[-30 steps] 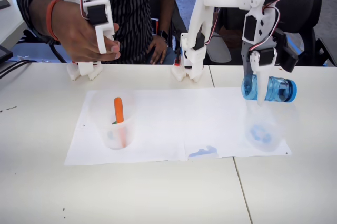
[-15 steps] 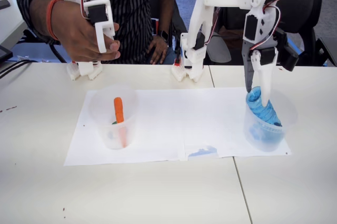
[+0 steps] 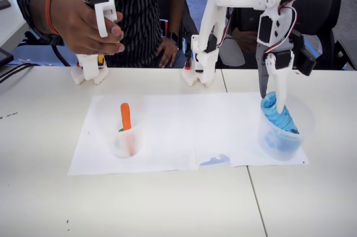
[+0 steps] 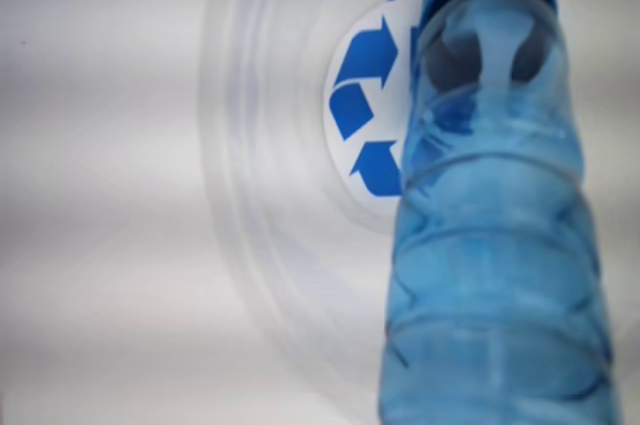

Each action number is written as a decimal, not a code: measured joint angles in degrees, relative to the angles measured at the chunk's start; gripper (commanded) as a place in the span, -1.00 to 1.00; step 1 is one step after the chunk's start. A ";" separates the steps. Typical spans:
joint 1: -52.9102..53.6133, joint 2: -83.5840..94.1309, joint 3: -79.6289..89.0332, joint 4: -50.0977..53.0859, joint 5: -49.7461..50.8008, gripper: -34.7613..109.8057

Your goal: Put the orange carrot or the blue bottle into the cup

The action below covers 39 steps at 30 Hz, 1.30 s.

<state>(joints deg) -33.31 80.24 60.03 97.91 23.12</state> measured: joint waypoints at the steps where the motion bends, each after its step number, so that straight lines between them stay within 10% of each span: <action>1: 0.09 0.35 0.00 0.00 0.00 0.00; 39: 9.84 34.63 0.26 0.97 -6.06 0.01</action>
<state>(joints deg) -23.47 114.87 60.29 98.88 17.05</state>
